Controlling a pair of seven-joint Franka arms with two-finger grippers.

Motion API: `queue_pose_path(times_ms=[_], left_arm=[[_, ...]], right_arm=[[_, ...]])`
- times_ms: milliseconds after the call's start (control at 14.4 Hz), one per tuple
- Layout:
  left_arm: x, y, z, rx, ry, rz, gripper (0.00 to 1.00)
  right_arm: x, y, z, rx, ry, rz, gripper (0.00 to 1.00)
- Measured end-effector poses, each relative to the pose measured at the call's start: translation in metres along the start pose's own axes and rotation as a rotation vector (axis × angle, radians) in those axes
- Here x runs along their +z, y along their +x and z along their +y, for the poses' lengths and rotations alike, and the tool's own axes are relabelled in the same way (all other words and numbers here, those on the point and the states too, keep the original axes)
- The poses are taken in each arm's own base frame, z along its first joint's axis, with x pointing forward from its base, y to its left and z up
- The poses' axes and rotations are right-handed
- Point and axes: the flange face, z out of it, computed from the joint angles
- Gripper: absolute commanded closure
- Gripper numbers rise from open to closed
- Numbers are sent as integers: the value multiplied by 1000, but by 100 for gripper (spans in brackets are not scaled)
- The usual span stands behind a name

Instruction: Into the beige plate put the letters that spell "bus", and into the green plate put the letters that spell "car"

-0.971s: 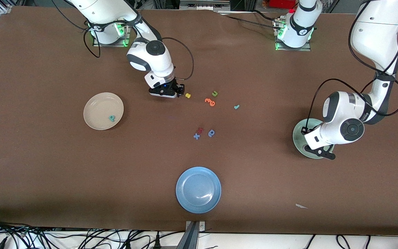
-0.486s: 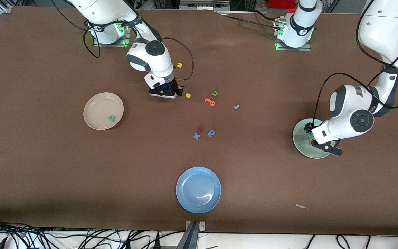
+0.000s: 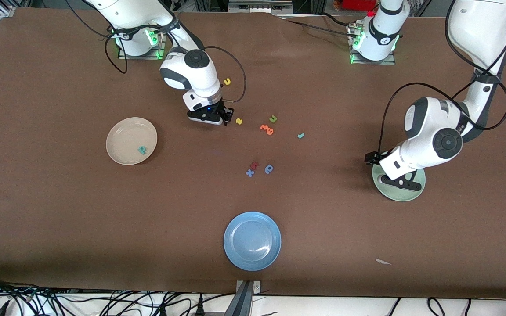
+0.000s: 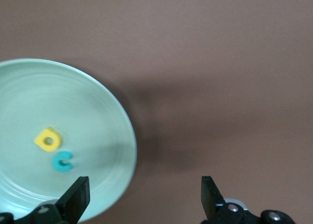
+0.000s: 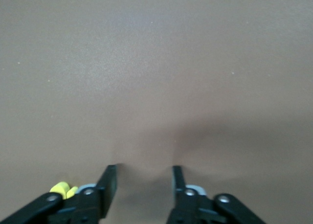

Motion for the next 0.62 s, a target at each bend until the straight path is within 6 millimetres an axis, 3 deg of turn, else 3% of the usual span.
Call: queue_pose_path(times_ms=[208,416,624], left_arm=[[7,-19,50,-57,-13,38,0],[34,-54,105,-126,-40,92,0],[45,-80,165,-175,-58,77,0]], right_arm=[[-10,-37,-6,-2,-17,-11,0],[-18,-88,-15,-14,-57,-26,0],[-24,-118,-10,-40,-71,-22,0]])
